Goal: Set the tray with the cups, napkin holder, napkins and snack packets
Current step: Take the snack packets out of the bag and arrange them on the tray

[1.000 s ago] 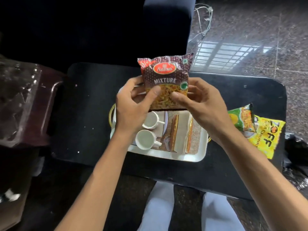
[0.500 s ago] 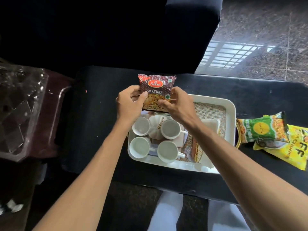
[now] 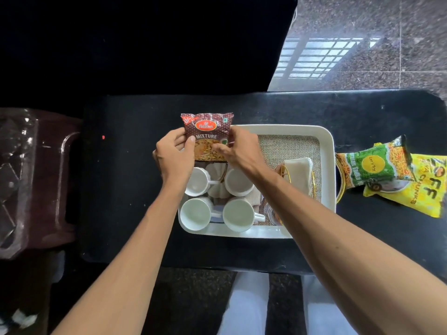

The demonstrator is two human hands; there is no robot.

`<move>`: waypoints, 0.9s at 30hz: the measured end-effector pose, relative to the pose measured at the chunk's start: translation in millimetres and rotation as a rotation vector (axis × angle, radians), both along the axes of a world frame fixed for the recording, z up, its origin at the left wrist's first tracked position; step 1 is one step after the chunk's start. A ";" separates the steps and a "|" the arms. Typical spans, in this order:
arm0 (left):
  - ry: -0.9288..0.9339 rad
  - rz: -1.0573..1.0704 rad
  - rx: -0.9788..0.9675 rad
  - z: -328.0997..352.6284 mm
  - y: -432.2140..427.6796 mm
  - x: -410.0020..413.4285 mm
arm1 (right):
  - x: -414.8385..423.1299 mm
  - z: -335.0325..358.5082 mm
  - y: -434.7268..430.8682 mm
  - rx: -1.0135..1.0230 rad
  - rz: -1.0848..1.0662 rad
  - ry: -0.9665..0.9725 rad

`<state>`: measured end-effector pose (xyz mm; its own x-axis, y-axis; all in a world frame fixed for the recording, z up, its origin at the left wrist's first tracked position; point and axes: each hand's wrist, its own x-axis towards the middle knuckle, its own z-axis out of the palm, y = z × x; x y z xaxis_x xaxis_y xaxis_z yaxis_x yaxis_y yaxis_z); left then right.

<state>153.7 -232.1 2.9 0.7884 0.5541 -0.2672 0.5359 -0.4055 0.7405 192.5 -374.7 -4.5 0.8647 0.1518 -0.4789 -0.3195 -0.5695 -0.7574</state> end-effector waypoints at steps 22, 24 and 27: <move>-0.176 -0.818 -0.008 65.1 -240.3 27.8 | -112.7 51.4 -256.1 0.014 -1.029 0.001; -0.076 -0.892 0.006 56.5 -263.5 33.6 | -113.3 44.8 -267.6 -0.062 -0.997 0.002; 0.072 -1.009 0.067 42.4 -288.2 42.7 | -105.1 35.4 -279.0 -0.042 -0.962 0.067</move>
